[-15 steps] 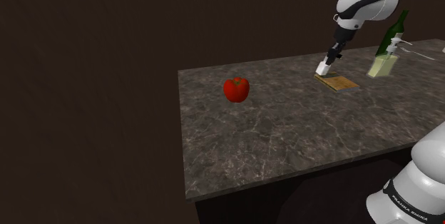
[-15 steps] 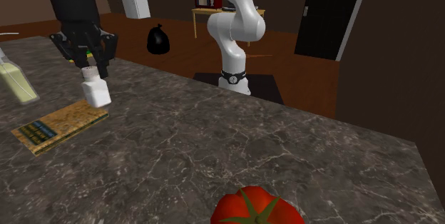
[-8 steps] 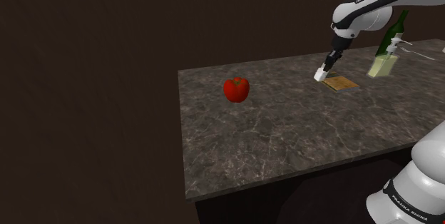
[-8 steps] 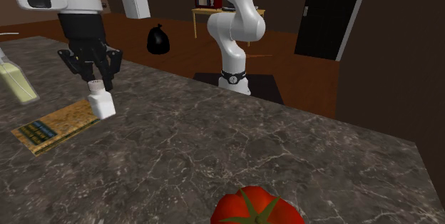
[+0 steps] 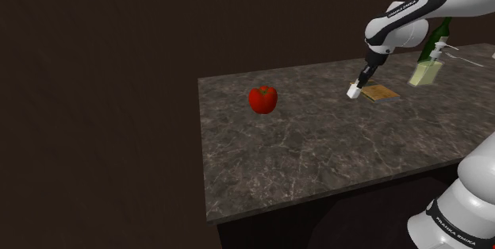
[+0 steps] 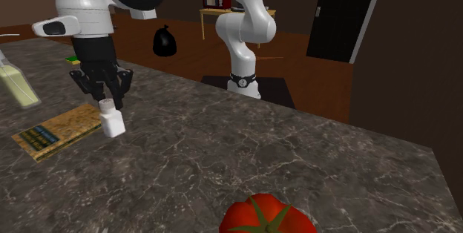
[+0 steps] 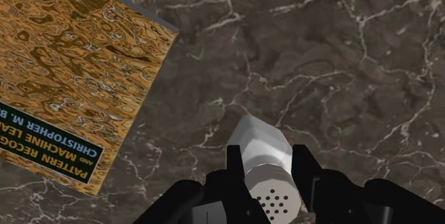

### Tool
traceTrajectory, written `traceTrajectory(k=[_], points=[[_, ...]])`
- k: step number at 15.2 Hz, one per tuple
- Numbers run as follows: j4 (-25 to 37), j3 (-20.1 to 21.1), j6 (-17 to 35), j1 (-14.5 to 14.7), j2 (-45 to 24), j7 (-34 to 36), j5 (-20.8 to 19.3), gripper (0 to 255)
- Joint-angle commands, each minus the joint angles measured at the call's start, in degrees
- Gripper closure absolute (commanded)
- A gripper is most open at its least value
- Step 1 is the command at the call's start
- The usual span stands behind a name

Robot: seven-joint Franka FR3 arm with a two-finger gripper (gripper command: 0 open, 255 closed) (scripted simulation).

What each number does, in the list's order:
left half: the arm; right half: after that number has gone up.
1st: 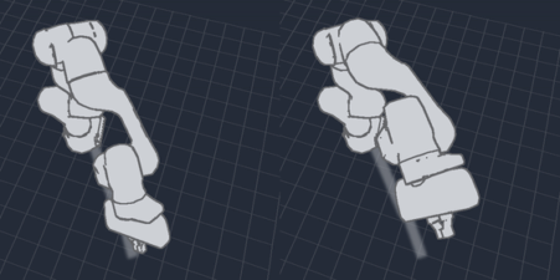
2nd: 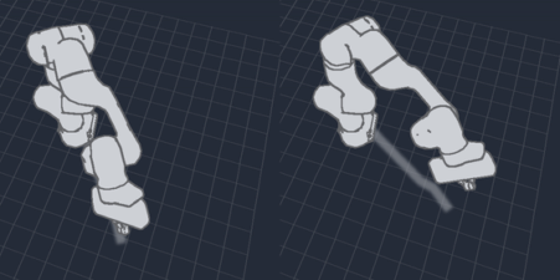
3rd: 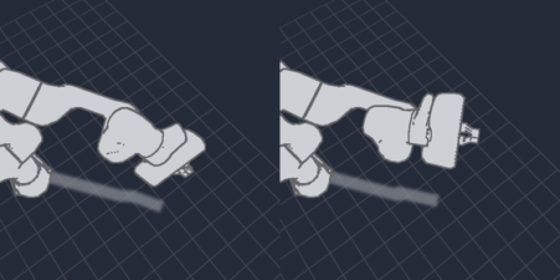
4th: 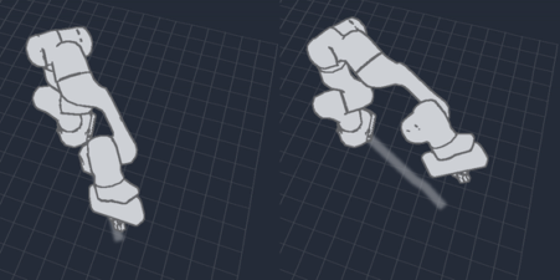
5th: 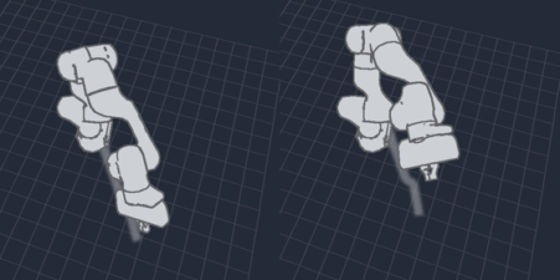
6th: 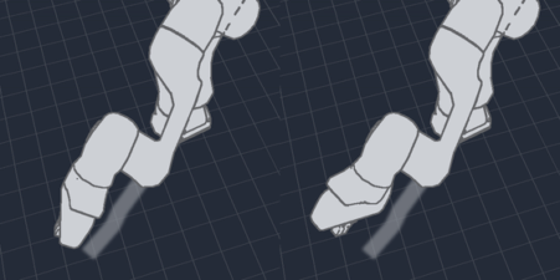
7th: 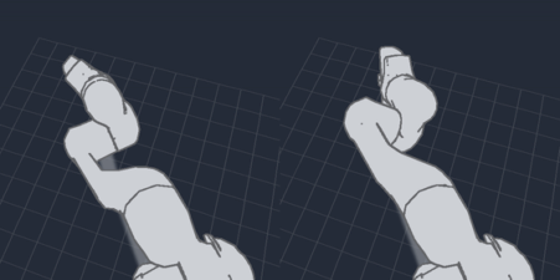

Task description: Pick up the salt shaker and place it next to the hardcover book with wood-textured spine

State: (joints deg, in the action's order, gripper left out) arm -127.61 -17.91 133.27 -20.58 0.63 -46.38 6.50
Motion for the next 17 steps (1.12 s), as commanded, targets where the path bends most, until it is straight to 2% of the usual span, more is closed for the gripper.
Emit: traceTrajectory(k=[1,10,11,16,17], points=[[-0.74,0.02,1.4,0.03,-0.68,-0.34,0.44,255],[-1.18,0.03,2.41,0.03,-1.3,-0.68,0.83,255],[-1.18,0.03,2.41,0.03,-1.3,-0.68,0.83,0],[-1.18,0.03,2.41,0.03,-1.3,-0.68,0.83,0],[-0.65,-0.05,0.63,-0.02,0.05,-0.14,0.05,0]])
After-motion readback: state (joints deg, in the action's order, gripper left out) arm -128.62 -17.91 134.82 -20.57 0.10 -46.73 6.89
